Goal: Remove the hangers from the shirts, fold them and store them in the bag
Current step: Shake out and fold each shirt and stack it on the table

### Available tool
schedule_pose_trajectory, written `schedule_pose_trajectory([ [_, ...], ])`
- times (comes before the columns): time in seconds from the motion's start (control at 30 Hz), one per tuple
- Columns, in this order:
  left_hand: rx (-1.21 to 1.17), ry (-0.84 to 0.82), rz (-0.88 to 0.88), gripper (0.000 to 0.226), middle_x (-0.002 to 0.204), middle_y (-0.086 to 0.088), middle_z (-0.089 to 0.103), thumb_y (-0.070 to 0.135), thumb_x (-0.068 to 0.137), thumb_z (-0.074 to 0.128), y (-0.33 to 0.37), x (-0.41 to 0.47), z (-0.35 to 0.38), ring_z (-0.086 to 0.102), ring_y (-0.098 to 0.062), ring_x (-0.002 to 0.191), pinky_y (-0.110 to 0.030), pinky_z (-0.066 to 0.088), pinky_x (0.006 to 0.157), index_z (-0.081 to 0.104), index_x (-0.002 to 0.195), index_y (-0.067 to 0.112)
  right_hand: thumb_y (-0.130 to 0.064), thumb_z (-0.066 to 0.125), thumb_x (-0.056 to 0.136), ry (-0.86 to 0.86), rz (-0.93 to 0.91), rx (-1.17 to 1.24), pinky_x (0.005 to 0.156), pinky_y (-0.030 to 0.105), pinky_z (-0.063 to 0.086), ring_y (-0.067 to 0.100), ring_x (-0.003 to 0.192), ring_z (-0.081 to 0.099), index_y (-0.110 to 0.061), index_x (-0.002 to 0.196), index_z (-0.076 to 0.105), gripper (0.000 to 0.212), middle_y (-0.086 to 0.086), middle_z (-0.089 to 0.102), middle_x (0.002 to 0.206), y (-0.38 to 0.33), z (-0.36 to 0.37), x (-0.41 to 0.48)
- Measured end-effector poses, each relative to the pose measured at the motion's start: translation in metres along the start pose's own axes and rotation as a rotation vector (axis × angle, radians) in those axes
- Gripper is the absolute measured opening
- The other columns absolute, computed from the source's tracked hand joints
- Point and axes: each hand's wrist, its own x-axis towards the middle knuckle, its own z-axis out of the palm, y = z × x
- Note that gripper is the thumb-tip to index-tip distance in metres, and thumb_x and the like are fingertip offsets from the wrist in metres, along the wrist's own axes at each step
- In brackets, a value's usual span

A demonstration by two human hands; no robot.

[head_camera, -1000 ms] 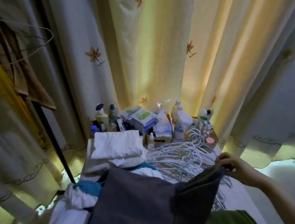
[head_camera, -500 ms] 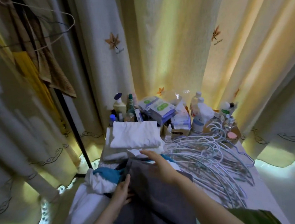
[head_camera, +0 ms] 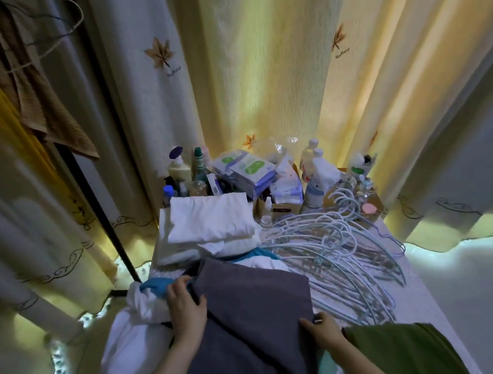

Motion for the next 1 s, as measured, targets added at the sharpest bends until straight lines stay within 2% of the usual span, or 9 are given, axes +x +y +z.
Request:
schedule_pose_trajectory([
  [0.1,-0.074,-0.387,0.151,0.034,0.103,-0.007,0.057,0.0,0.081,0.067,0.011,-0.006,0.0,0.057,-0.015,0.079,-0.016,0.046,0.072,0.055,0.106,0.02,-0.01,0.073,0.081,-0.07,0.011,0.225,0.085,0.039,0.052,0.027,0.096,0.062,-0.004,0.118,0.053,0.043,0.018,0.064,0.117,-0.011,0.0,-0.009],
  [0.2,-0.264,-0.783,-0.194,0.031,0.116,-0.006,0.059,0.023,0.097,0.051,0.024,-0.007,0.001,0.06,-0.019,0.096,-0.023,0.047,0.079,0.046,0.127,0.018,-0.006,0.071,0.08,-0.158,-0.128,0.283,0.085,0.029,0.052,0.023,0.104,0.06,-0.016,0.136,0.039,0.065,0.009,0.059,0.124,-0.038,0.015,-0.027],
  [0.37,-0.558,-0.671,-0.46,0.04,0.11,-0.008,0.064,0.047,0.1,0.025,0.027,0.014,-0.018,0.063,-0.025,0.094,-0.03,0.048,0.077,0.047,0.121,0.022,-0.01,0.059,0.088,-0.204,-0.371,0.031,0.105,0.024,0.033,0.022,0.134,0.038,-0.01,0.151,0.0,0.087,0.009,0.028,0.152,-0.102,0.076,-0.048],
  [0.5,-0.594,-0.659,-0.461,0.052,0.098,-0.01,0.069,0.056,0.084,0.056,0.022,0.032,-0.026,0.067,-0.023,0.082,-0.03,0.054,0.068,0.058,0.113,0.013,-0.01,0.052,0.091,-0.419,-0.455,-0.03,0.079,0.028,0.05,0.02,0.093,0.061,-0.016,0.15,-0.012,0.087,0.008,0.06,0.109,-0.126,0.12,-0.065],
  [0.57,-0.508,-0.629,-0.393,0.05,0.091,-0.016,0.069,0.028,0.083,0.07,0.013,0.038,-0.024,0.064,-0.026,0.078,-0.025,0.053,0.063,0.057,0.118,-0.005,-0.003,0.047,0.091,-0.456,-0.521,0.014,0.086,0.027,0.049,0.015,0.092,0.06,-0.017,0.15,-0.001,0.077,-0.003,0.058,0.099,-0.126,0.131,-0.068],
  [0.63,-0.415,-0.536,-0.332,0.032,0.095,-0.023,0.067,0.0,0.088,0.061,0.004,0.044,-0.021,0.06,-0.022,0.071,-0.021,0.05,0.061,0.054,0.116,-0.015,0.008,0.043,0.087,-0.271,-0.553,0.134,0.087,0.028,0.049,0.018,0.09,0.06,-0.02,0.138,0.034,0.059,-0.002,0.059,0.092,-0.117,0.133,-0.066],
  [0.77,-0.367,-0.409,-0.247,0.026,0.114,-0.018,0.063,0.005,0.089,0.061,-0.006,0.058,-0.014,0.058,-0.022,0.1,-0.031,0.048,0.086,0.059,0.114,-0.001,-0.004,0.058,0.085,0.276,-0.245,0.299,0.082,0.035,0.045,0.03,0.091,0.057,-0.009,0.105,0.052,0.021,0.01,0.056,0.096,-0.085,0.123,-0.05],
  [0.9,-0.293,-0.372,-0.223,0.03,0.111,-0.018,0.064,0.006,0.087,0.064,-0.025,0.062,-0.005,0.059,-0.034,0.107,-0.035,0.046,0.089,0.059,0.115,-0.003,-0.029,0.07,0.085,-0.09,0.009,0.425,0.061,0.016,0.046,0.015,0.08,0.059,-0.003,0.099,0.056,0.033,0.01,0.063,0.096,-0.071,0.128,-0.052],
  [1.0,-0.246,-0.37,-0.189,0.027,0.097,-0.018,0.066,0.002,0.081,0.07,-0.028,0.066,-0.006,0.063,-0.04,0.098,-0.035,0.047,0.081,0.061,0.106,-0.001,-0.02,0.079,0.076,-0.27,0.051,0.59,0.072,0.021,0.056,0.018,0.089,0.067,0.0,0.107,0.059,0.042,0.012,0.068,0.106,-0.065,0.132,-0.057],
])
